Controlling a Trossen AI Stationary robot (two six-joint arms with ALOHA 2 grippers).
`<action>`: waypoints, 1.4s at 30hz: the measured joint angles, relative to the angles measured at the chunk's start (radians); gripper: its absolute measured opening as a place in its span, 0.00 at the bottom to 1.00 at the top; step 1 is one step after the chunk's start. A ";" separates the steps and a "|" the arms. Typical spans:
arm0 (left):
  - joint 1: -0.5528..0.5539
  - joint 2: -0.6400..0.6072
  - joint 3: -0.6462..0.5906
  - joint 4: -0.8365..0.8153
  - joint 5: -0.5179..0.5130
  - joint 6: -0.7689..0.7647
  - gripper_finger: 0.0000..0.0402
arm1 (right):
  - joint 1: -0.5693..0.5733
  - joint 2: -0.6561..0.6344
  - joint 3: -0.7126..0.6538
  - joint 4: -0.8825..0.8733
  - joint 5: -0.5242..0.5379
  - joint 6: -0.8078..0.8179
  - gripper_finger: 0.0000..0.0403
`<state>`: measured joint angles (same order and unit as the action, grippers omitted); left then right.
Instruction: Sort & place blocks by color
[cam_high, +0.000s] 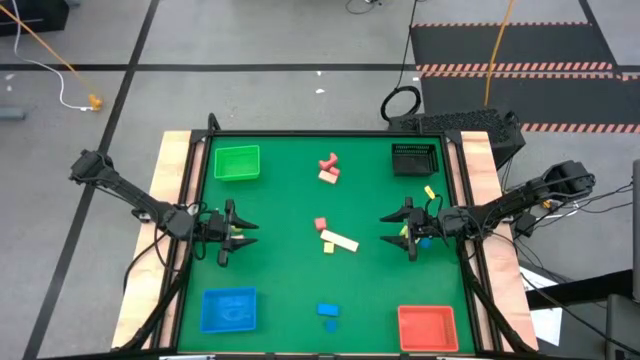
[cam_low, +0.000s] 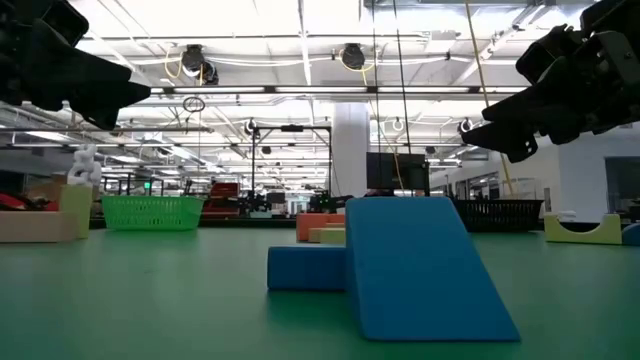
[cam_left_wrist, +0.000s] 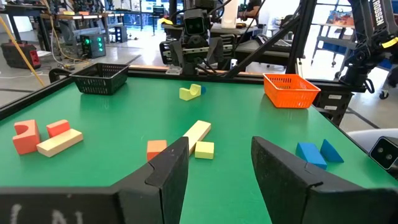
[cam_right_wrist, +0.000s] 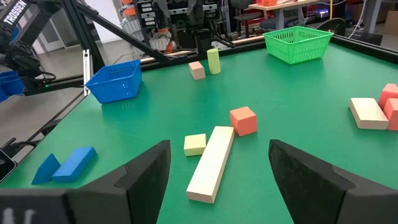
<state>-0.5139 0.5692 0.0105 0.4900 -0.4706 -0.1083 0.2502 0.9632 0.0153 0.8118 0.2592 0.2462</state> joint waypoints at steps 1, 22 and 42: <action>0.000 0.000 0.000 0.000 0.000 0.000 0.44 | 0.000 0.000 0.000 0.000 0.000 0.000 0.65; 0.000 0.000 0.000 0.000 0.000 0.000 0.44 | -0.001 0.000 0.000 0.174 0.000 0.006 0.65; 0.000 0.000 0.000 0.000 0.000 0.000 0.44 | -0.098 0.000 0.363 -0.454 0.338 0.014 0.65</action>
<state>-0.5137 0.5691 0.0108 0.4904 -0.4706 -0.1083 0.1525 0.9630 0.3783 0.3576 0.5975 0.2602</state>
